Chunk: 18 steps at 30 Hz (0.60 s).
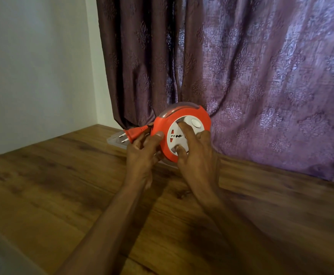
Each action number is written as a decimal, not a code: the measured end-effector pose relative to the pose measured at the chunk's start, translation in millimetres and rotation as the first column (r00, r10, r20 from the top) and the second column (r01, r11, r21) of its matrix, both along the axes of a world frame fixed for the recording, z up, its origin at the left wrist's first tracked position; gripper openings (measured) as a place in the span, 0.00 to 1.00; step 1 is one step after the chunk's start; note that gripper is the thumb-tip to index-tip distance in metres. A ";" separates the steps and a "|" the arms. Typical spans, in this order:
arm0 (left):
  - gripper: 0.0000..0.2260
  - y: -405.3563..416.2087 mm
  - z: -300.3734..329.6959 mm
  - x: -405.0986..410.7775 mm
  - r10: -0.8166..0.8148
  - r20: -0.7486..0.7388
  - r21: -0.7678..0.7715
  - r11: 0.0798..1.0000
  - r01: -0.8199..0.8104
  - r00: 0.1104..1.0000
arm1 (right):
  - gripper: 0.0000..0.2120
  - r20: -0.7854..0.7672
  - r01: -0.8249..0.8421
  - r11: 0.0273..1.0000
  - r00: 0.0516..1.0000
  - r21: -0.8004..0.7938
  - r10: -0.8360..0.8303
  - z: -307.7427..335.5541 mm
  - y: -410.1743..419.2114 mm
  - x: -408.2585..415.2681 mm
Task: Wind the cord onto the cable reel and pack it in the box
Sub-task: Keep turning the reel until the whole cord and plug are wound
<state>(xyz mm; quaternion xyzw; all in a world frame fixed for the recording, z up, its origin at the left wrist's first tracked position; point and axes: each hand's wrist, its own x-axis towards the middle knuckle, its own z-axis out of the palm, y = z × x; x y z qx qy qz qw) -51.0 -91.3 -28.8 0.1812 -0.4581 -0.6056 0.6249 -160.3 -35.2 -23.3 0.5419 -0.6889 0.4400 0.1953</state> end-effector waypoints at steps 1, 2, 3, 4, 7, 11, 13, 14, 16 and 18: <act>0.05 0.3 0.3 0.2 -0.008 -0.005 -0.016 1.000 0.008 1.000 | 0.29 0.022 -0.001 1.000 1.000 -0.002 0.001 0.6 0.1 -0.9; 0.06 0.7 0.4 0.4 -0.017 -0.007 -0.027 1.000 0.016 1.000 | 0.29 0.053 -0.004 1.000 0.999 -0.006 0.004 1.1 0.1 -1.6; 0.07 1.6 0.5 0.3 -0.024 -0.008 -0.032 0.999 0.024 1.000 | 0.29 0.085 -0.010 1.000 0.996 -0.012 0.011 1.2 -0.2 -1.9; 0.08 2.0 0.3 -0.3 -0.028 -0.011 -0.033 0.999 0.028 1.000 | 0.29 0.110 -0.017 1.000 0.994 -0.019 0.019 0.8 -0.5 -2.1; 0.07 2.4 0.2 -1.2 -0.016 -0.019 -0.029 0.999 0.015 1.000 | 0.29 0.159 -0.038 0.998 0.986 -0.041 0.044 -0.6 -1.7 -1.4; 0.06 3.8 2.0 0.3 -0.020 0.024 -0.081 0.996 0.022 1.000 | 0.28 0.192 -0.052 0.996 0.979 -0.075 0.066 -0.8 -2.5 -0.4; 0.08 4.6 3.6 1.6 -0.005 0.023 -0.080 0.997 0.007 1.000 | 0.28 0.172 -0.056 0.995 0.983 -0.083 0.070 -0.9 -1.7 0.9; 0.10 4.1 4.1 2.4 0.004 0.011 -0.077 0.997 -0.003 1.000 | 0.28 0.162 -0.059 0.994 0.984 -0.087 0.073 -0.7 -1.2 1.8; 0.13 2.9 5.5 3.4 0.006 0.000 -0.068 0.998 -0.006 1.000 | 0.28 0.153 -0.058 0.994 0.986 -0.095 0.072 -0.1 -1.2 3.3; 0.10 1.8 7.1 3.7 -0.006 0.007 -0.028 1.000 0.007 1.000 | 0.28 0.147 -0.048 0.995 0.987 -0.089 0.061 0.5 -1.5 3.2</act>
